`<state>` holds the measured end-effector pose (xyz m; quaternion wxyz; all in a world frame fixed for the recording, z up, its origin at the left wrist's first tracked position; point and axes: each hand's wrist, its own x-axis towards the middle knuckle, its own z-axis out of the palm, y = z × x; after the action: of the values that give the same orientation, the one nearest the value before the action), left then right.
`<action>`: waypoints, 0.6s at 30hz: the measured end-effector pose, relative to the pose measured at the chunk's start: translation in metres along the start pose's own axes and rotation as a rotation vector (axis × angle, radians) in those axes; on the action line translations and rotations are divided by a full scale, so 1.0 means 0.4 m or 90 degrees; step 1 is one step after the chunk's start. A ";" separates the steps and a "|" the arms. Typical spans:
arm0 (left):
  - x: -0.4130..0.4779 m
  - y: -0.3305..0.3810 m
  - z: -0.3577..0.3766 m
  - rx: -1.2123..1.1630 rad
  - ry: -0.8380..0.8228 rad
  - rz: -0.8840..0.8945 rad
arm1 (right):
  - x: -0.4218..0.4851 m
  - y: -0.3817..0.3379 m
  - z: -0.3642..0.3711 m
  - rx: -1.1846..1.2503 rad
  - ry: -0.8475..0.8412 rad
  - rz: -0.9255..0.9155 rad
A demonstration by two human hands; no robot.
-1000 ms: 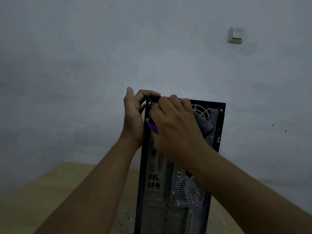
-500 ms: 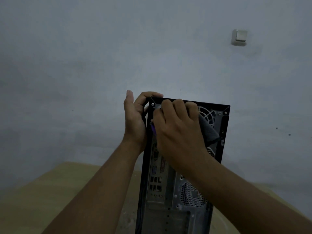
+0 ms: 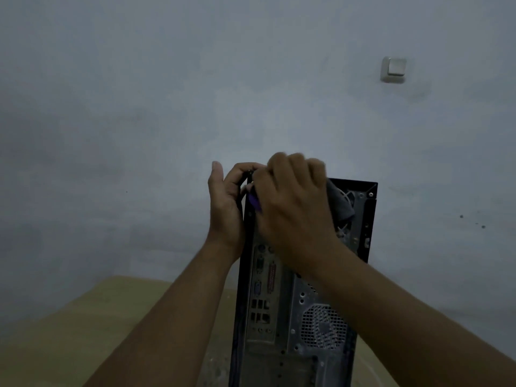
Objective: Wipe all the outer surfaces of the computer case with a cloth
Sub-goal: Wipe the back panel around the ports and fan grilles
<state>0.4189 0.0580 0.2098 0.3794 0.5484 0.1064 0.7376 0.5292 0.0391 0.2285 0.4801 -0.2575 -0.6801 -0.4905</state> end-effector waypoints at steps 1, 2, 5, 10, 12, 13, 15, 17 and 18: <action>-0.001 0.001 -0.001 -0.004 -0.006 -0.004 | -0.006 -0.006 0.002 0.010 -0.002 -0.031; -0.001 0.001 -0.002 -0.003 -0.010 -0.002 | -0.006 -0.003 0.002 0.021 -0.003 -0.049; 0.000 -0.003 -0.005 0.014 -0.002 0.008 | 0.009 0.019 -0.003 0.026 -0.015 -0.040; -0.005 0.003 -0.006 0.009 -0.013 -0.010 | -0.028 -0.054 0.002 0.017 -0.006 0.021; -0.008 0.010 -0.015 0.016 -0.035 -0.020 | -0.055 -0.064 0.010 0.035 -0.021 -0.036; -0.008 0.012 -0.021 0.029 -0.039 -0.028 | -0.064 -0.055 0.011 0.046 -0.021 -0.057; -0.004 0.018 -0.035 0.059 -0.044 -0.038 | -0.078 -0.034 0.011 0.065 -0.025 -0.099; -0.002 0.020 -0.040 0.089 -0.045 -0.032 | -0.097 -0.021 0.007 0.060 -0.044 -0.145; -0.002 0.023 -0.040 0.100 -0.043 -0.026 | -0.106 -0.016 0.008 0.054 -0.054 -0.161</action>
<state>0.4005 0.0554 0.2085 0.3536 0.5988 0.1624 0.7001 0.5398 0.0445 0.1873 0.3960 -0.1699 -0.7469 -0.5065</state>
